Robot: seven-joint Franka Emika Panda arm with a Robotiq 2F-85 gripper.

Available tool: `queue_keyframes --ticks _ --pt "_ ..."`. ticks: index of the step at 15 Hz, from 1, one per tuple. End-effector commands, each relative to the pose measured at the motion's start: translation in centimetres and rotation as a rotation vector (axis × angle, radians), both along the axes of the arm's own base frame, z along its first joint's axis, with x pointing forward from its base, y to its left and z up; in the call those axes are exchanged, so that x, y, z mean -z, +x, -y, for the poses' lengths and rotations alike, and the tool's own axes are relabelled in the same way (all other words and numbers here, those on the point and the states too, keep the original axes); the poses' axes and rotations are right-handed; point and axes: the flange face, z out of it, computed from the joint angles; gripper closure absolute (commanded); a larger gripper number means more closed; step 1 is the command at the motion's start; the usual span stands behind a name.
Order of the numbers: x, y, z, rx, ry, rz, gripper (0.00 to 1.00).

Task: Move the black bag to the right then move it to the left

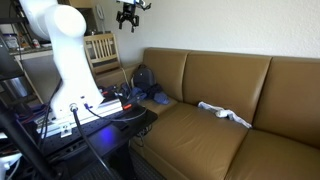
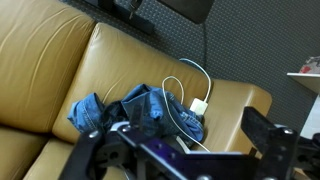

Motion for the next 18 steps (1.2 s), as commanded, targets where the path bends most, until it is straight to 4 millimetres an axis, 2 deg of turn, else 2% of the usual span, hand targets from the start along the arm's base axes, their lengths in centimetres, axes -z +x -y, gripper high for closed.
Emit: queue_keyframes --ticks 1,3,7,9,11,12,13,16,18 --pt "2.4 0.9 0.3 0.038 -0.022 -0.065 0.00" --pt "6.1 1.7 -1.1 0.177 -0.048 -0.107 0.00" --pt "12.8 3.4 -5.3 0.415 -0.046 -0.173 0.00" --pt "15.3 4.1 -7.1 0.533 -0.067 -0.179 0.00" --pt "15.7 4.9 -7.8 0.620 -0.065 -0.203 0.00" --pt "14.6 4.9 -7.9 0.611 -0.048 -0.203 0.00" --pt "16.0 4.1 -7.6 0.572 -0.078 -0.195 0.00" --pt "15.1 4.9 -8.0 0.594 -0.059 -0.189 0.00" --pt "17.2 5.9 -8.6 0.729 -0.059 -0.212 0.00"
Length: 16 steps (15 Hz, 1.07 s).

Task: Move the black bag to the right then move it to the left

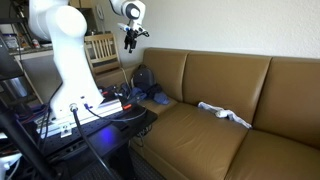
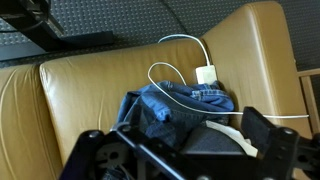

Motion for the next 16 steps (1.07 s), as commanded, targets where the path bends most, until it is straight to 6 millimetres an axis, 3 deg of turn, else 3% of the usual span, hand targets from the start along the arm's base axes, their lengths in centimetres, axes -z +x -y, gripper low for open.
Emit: queue_keyframes --ticks 1,7,11,12,16 --pt "3.0 1.6 -1.0 0.185 0.011 -0.046 0.00" --pt "7.9 5.8 -3.4 0.537 0.024 -0.015 0.00" --pt "8.9 8.3 -5.5 0.754 0.047 0.070 0.00" --pt "8.7 7.1 -4.4 0.669 0.024 0.044 0.00" --pt "8.9 7.3 -4.8 0.679 0.024 0.051 0.00"
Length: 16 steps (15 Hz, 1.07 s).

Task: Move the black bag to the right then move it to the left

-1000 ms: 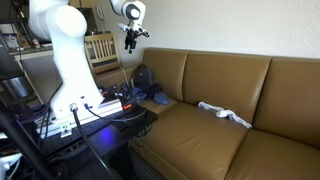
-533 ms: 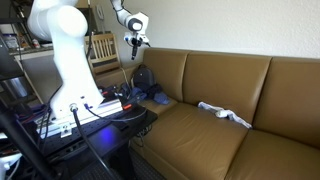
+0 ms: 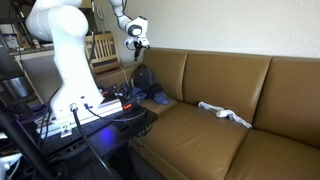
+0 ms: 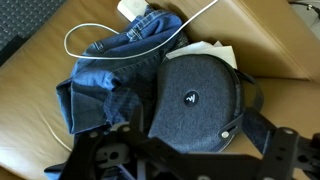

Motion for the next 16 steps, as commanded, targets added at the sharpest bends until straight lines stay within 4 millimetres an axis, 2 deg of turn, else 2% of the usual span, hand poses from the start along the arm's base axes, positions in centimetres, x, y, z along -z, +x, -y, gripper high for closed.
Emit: queue_keyframes --ticks 1,5,8,12,14,16 --pt "0.5 0.1 0.5 0.005 0.019 -0.039 0.00" --pt "3.6 2.8 1.5 0.226 0.082 -0.130 0.00" --pt "6.2 4.7 1.1 0.371 0.126 -0.191 0.00" --pt "7.5 7.1 -1.8 0.556 0.232 -0.218 0.00" --pt "8.0 8.2 -3.3 0.604 0.229 -0.170 0.00" --pt "8.6 8.4 -4.8 0.618 0.204 -0.158 0.00"
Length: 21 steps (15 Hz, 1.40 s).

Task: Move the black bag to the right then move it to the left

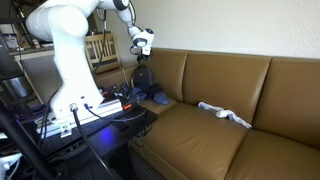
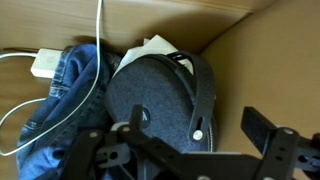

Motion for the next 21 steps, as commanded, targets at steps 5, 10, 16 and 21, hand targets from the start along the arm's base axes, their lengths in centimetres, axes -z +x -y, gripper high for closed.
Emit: queue_keyframes --ticks 5,10,16,21 --pt "1.1 0.4 -2.2 0.032 0.018 -0.006 0.00" --pt "3.1 1.5 -1.7 0.165 0.112 0.004 0.00" --pt "5.3 0.3 -4.7 0.116 0.096 0.095 0.00" --pt "5.8 -1.5 -8.1 -0.016 -0.017 0.324 0.00"
